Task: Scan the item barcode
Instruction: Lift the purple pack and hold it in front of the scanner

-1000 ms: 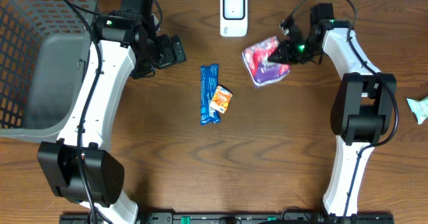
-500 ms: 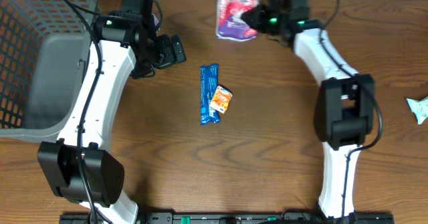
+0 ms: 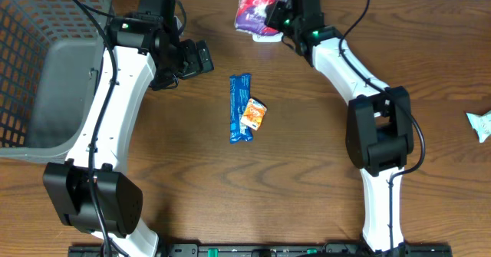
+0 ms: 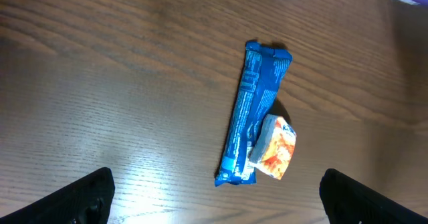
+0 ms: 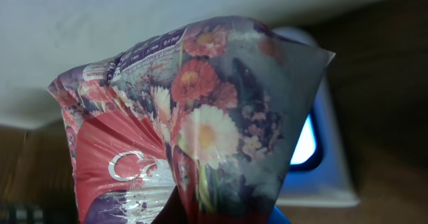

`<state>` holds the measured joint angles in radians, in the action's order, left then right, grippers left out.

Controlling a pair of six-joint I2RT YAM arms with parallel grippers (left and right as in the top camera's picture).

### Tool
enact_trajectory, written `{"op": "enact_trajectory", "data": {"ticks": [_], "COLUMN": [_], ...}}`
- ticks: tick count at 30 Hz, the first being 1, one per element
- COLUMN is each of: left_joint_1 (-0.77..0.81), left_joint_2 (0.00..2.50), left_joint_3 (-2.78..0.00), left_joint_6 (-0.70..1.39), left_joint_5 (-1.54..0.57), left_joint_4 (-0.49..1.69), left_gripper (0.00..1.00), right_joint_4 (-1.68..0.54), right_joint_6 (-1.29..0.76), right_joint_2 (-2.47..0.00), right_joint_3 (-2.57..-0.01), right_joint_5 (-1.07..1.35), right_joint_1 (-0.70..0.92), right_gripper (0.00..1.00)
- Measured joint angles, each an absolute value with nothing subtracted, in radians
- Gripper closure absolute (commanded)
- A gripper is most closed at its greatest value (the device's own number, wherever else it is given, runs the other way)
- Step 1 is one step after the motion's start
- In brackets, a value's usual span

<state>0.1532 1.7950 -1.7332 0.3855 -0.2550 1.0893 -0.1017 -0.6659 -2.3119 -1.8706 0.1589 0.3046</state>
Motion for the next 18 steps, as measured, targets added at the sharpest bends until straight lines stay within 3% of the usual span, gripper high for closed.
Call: {"op": "enact_trajectory", "data": {"ticks": [18], "left_joint_1": [0.153], "left_joint_2": [1.795], "left_joint_3": [-1.733], "left_joint_6": [0.385], "left_joint_5": [-0.255], "left_joint_4": [1.089], "left_gripper": [0.02], "right_joint_4": [-0.134], "right_joint_6": [-0.661], "right_joint_2": [-2.284], "right_joint_3": [-1.871], "right_joint_5": [0.164], "right_joint_1": [0.225], "right_gripper": [0.99]}}
